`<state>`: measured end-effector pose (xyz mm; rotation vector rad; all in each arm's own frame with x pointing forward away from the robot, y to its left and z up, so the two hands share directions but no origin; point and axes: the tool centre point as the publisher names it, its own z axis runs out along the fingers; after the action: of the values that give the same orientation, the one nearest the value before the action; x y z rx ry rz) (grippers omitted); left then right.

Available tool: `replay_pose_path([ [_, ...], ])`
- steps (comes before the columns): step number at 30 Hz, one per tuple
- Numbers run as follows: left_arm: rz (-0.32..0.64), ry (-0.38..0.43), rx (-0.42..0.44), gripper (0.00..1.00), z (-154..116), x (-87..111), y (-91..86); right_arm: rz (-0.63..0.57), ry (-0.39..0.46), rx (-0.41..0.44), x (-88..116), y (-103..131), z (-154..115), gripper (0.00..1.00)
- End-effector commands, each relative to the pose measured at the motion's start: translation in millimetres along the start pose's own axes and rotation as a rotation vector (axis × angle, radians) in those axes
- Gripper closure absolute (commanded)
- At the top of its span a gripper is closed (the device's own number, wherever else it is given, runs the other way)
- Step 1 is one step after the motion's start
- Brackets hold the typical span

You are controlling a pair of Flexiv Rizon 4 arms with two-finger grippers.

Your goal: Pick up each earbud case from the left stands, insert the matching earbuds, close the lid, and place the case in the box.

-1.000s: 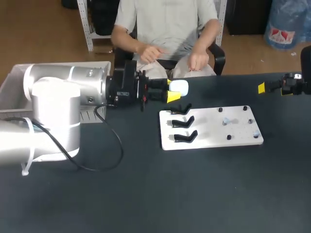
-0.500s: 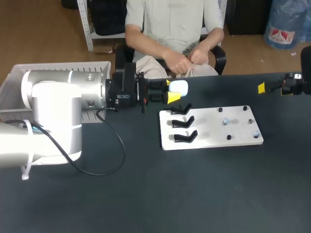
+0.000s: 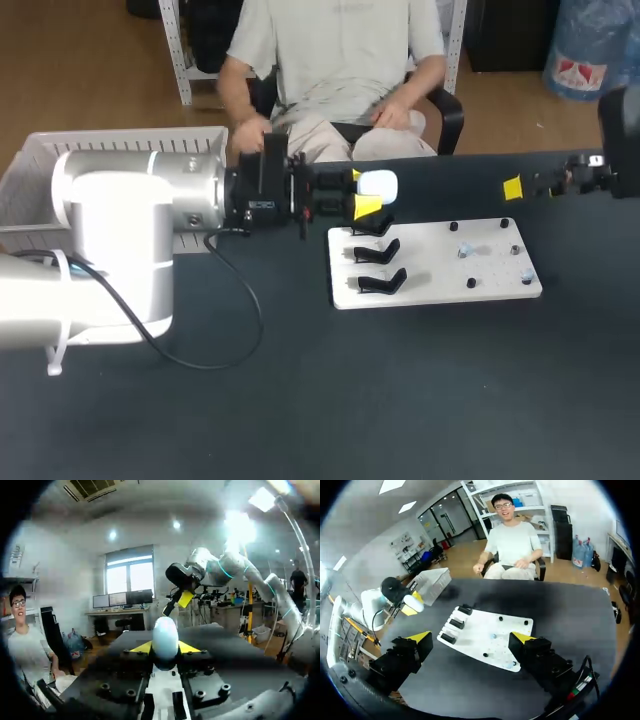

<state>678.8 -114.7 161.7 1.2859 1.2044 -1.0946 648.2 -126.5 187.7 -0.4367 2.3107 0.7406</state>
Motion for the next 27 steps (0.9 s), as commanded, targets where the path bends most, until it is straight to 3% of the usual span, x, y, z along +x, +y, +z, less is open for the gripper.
replay_pose_path([
  [1, 0.000, -0.006, 0.006, 1.00, 3, 3.6, -1.7, -0.004, -0.007, -0.050, 11, 19, -9, 0.00],
  [11, -0.040, 0.018, 0.050, 1.00, 12, 13.9, -9.7, -0.096, 0.054, 0.004, 22, 67, 8, 0.00],
  [17, -0.035, 0.021, 0.063, 1.00, 19, 22.9, -14.0, -0.105, 0.101, 0.009, 25, 78, 22, 0.00],
  [27, -0.024, 0.025, 0.064, 1.00, 23, 28.6, -22.1, -0.093, 0.110, 0.029, 20, 89, 37, 0.00],
])
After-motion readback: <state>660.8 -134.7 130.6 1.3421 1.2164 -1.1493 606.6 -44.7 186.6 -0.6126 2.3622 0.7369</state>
